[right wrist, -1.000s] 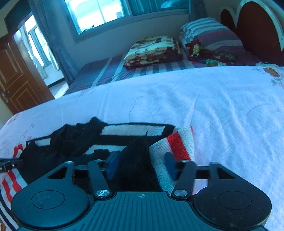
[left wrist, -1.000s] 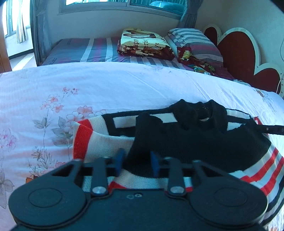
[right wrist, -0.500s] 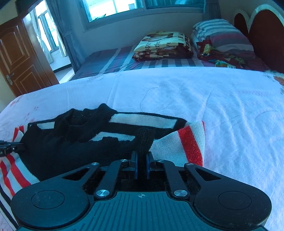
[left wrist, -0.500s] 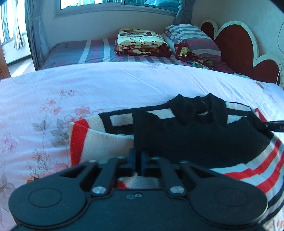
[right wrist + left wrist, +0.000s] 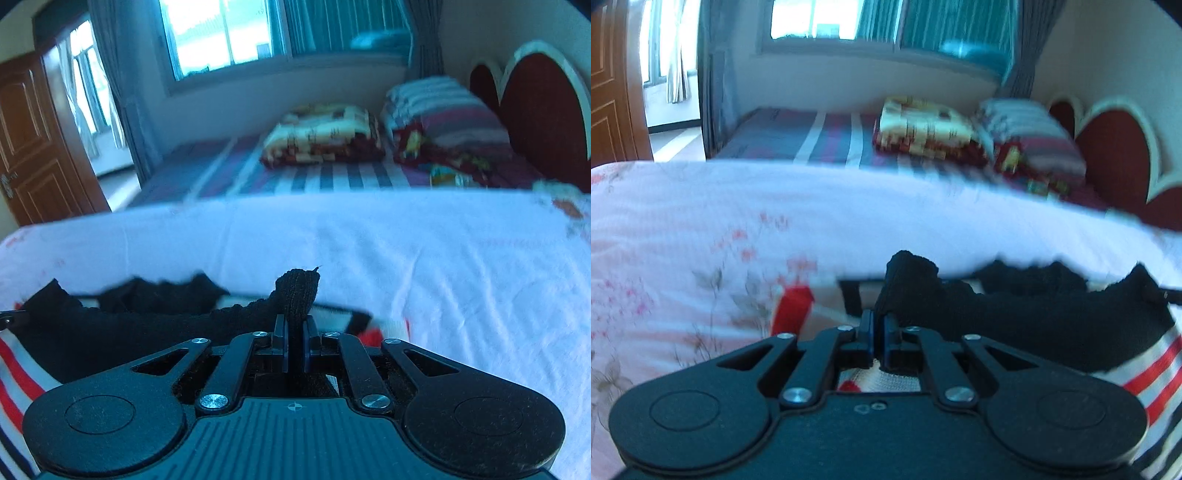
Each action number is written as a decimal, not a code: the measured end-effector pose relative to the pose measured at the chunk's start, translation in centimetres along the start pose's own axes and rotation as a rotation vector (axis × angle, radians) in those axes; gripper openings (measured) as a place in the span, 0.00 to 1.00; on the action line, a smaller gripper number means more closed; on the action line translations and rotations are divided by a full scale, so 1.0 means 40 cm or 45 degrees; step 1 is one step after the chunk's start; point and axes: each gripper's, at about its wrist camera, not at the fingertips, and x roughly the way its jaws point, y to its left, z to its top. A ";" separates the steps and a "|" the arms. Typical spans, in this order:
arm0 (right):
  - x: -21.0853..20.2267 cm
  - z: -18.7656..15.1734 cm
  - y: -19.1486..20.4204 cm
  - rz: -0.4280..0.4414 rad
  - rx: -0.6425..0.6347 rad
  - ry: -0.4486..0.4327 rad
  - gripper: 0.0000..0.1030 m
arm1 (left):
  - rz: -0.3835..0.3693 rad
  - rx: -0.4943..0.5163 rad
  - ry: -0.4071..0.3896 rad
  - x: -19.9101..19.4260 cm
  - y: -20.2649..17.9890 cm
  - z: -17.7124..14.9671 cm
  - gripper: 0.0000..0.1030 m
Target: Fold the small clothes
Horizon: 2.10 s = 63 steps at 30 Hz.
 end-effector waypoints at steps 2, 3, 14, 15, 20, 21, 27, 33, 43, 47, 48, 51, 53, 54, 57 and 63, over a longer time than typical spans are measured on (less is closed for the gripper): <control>0.032 -0.014 -0.013 -0.007 0.007 0.077 0.06 | 0.023 0.030 0.005 0.014 -0.004 -0.015 0.05; 0.030 -0.017 -0.017 -0.011 0.008 0.058 0.07 | 0.045 0.038 -0.002 0.013 -0.006 -0.014 0.11; -0.105 0.000 0.069 0.046 -0.067 -0.087 0.22 | -0.080 0.084 -0.093 -0.135 -0.084 0.002 0.44; -0.103 -0.004 0.092 0.070 -0.085 -0.073 0.22 | -0.103 0.102 -0.085 -0.135 -0.108 -0.001 0.46; -0.080 -0.064 0.202 0.169 -0.130 0.001 0.22 | -0.167 0.151 -0.015 -0.106 -0.205 -0.050 0.46; -0.075 -0.079 0.218 0.180 -0.141 0.012 0.22 | -0.167 0.162 -0.003 -0.100 -0.215 -0.063 0.46; -0.039 -0.143 0.228 0.136 -0.161 0.056 0.22 | -0.097 0.128 0.093 -0.050 -0.205 -0.115 0.48; -0.070 -0.152 0.150 0.057 -0.147 0.045 0.22 | -0.062 0.115 0.099 -0.074 -0.166 -0.117 0.48; -0.158 -0.177 0.081 -0.024 -0.035 0.040 0.22 | -0.002 0.066 0.083 -0.142 -0.129 -0.127 0.46; -0.208 -0.183 0.148 0.062 -0.056 -0.004 0.22 | -0.050 0.079 0.054 -0.183 -0.156 -0.133 0.46; -0.214 -0.185 0.171 0.086 -0.065 -0.009 0.22 | -0.062 0.086 0.050 -0.190 -0.166 -0.136 0.46; -0.219 -0.199 0.233 0.147 -0.080 -0.005 0.22 | -0.074 0.100 0.045 -0.200 -0.189 -0.150 0.48; -0.214 -0.212 0.262 0.166 -0.089 0.006 0.22 | -0.065 0.110 0.038 -0.198 -0.200 -0.164 0.50; -0.211 -0.220 0.273 0.172 -0.091 0.014 0.22 | -0.058 0.114 0.037 -0.197 -0.201 -0.171 0.51; -0.196 -0.243 0.286 0.163 -0.092 0.040 0.22 | -0.054 0.104 0.055 -0.192 -0.193 -0.187 0.55; -0.188 -0.290 0.229 0.101 -0.093 0.061 0.22 | -0.042 0.137 0.039 -0.202 -0.161 -0.224 0.57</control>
